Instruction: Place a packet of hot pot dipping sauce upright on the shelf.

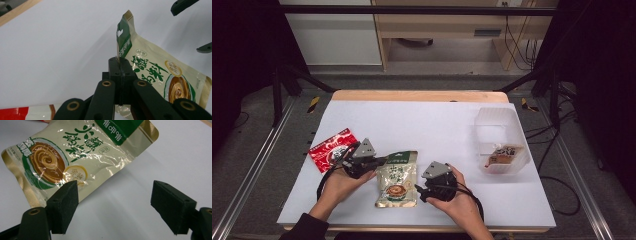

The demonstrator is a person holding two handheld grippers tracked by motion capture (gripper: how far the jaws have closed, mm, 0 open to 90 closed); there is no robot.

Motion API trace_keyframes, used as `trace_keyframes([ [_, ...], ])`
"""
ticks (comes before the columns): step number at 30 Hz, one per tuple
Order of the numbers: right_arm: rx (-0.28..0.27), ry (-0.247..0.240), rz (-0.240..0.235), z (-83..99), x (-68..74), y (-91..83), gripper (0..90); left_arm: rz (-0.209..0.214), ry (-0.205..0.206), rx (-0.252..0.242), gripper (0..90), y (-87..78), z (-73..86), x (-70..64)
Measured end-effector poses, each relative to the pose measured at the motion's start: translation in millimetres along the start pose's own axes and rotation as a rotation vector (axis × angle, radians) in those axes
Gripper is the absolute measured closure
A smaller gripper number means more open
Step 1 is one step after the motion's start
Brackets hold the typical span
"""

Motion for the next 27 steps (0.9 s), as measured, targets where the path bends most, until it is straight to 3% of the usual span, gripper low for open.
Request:
trace_keyframes([
  [6, -0.007, -0.011, 0.004, -4.5, 0.8, -2.7, 21.2, -0.003, 0.01, -0.026, 90.0, -6.4, -6.5, -1.4],
  [10, -0.001, 0.001, -0.004, -8.0, 0.1, -6.2, 18.7, -0.015, 0.015, -0.07, 90.0, -13.1, -13.4, -0.7],
  [15, 0.02, -0.026, -0.025, -12.3, -4.4, -11.0, 16.5, -0.014, 0.036, -0.092, 90.0, -20.2, -20.1, -5.2],
  [27, 0.087, -0.106, 0.007, -46.3, -23.2, -38.3, 20.6, -0.02, 0.058, -0.141, 90.0, -31.2, -34.5, -8.3],
])
Point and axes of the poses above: each handheld gripper's, and its own axes: y roughly forward along the jaws, z roughly out of its underside, x roughly to its left, the point moved 4 cm from there along y, roughly forward along the jaws, and after that the axes turned 11 degrees about -z, right-handed, at the moved point
